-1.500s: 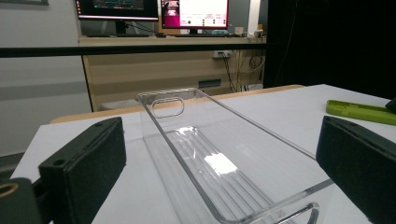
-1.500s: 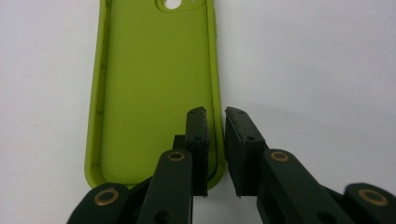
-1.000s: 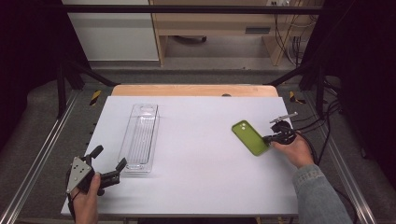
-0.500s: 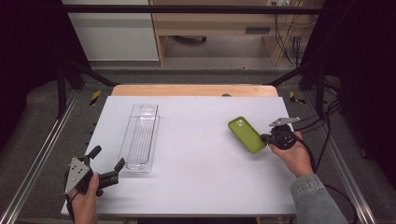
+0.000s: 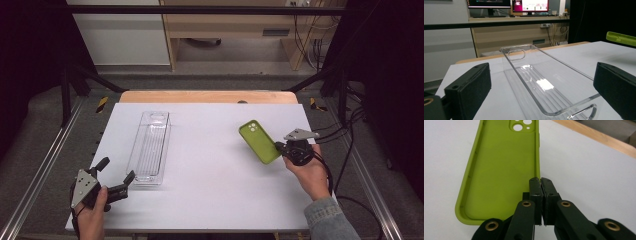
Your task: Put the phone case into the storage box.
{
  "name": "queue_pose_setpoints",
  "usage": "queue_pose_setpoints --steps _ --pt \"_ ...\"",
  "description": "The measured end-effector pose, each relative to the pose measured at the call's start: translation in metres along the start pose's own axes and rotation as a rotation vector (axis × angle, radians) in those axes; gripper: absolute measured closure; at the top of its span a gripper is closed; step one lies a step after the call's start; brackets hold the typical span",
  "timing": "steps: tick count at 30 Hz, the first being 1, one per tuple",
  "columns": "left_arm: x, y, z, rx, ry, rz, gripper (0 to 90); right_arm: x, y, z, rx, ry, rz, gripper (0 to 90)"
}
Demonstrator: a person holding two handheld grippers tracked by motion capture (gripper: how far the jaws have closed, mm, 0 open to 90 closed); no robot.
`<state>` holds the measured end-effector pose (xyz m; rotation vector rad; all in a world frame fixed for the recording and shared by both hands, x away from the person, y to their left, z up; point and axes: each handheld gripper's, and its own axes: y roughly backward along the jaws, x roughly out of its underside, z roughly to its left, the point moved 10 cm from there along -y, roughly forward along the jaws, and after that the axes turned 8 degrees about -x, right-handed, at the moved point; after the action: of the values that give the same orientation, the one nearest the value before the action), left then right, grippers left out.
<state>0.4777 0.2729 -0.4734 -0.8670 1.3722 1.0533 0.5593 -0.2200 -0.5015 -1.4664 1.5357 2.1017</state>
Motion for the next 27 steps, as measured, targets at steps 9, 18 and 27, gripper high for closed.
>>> queue_pose_setpoints --steps 9,18,27 --pt "0.0 0.001 -0.003 0.003 0.0 0.019 0.9 0.005 0.003 0.008 0.033 0.049 -0.002 88.5" --pt "-0.021 -0.004 -0.012 -0.003 -0.043 0.095 1.3 0.007 0.017 0.021 0.048 0.11 -0.032 88.5" --pt "-0.048 -0.017 -0.037 0.047 -0.091 0.171 1.4 0.004 0.029 0.036 0.097 0.18 -0.086 88.5"
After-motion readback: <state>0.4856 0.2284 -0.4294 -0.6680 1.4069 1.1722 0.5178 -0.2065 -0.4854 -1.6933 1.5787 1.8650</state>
